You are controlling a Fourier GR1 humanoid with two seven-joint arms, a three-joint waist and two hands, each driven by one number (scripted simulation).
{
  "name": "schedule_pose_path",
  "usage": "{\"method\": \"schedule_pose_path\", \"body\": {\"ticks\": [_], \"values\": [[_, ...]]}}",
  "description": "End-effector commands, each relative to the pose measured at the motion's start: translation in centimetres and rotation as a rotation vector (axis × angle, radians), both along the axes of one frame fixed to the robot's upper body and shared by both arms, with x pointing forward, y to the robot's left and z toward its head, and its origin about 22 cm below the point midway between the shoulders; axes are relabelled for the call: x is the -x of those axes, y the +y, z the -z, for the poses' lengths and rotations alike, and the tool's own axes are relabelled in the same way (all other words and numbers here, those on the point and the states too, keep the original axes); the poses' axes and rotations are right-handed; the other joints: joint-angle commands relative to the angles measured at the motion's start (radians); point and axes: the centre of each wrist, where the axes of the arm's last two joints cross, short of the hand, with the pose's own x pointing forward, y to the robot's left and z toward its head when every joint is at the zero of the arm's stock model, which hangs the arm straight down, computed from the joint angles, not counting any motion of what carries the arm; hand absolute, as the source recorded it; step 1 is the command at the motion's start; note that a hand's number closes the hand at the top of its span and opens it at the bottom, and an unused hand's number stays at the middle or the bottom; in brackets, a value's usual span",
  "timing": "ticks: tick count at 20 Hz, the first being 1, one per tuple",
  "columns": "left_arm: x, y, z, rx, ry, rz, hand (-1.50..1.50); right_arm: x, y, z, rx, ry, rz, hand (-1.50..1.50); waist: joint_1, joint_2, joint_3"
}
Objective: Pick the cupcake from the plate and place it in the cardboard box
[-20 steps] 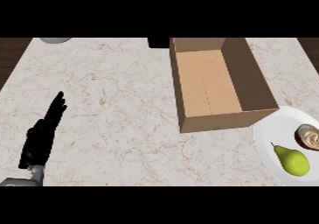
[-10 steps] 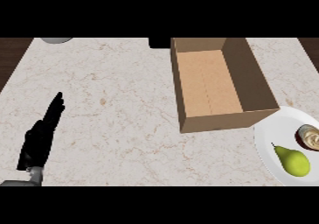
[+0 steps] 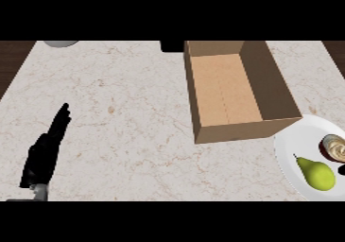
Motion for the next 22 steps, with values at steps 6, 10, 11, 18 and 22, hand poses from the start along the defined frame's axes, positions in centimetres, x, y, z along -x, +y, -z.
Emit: {"method": "schedule_pose_path", "body": {"ticks": [6, 10, 11, 18, 22], "values": [[-0.8, -0.4, -0.1, -0.002, 0.002, -0.006, 0.0, 1.7, 1.5, 3.6, 0.004, 0.02, 0.017, -1.5, -0.006, 0.0, 0.0], [-2.0, 0.2, -0.7, 0.006, -0.014, -0.008, 0.0, -0.4, 1.3, 2.7, 0.004, 0.012, 0.01, -1.5, -0.003, 0.0, 0.0], [-1.9, -1.6, -2.0, 0.001, -0.019, 0.006, 0.0, -1.1, -1.6, 2.3, -0.002, 0.035, 0.028, -1.5, 0.001, 0.001, 0.001], [-0.2, 0.2, -0.7, -0.006, -0.001, -0.006, 0.0, 0.2, 0.2, 4.5, -0.01, 0.031, 0.022, -1.5, 0.0, 0.0, 0.0], [0.2, 0.0, 0.8, 0.004, 0.0, -0.002, 0.0, -0.1, 0.6, 5.2, 0.012, 0.029, 0.033, -1.5, 0.0, 0.0, 0.0]]}}
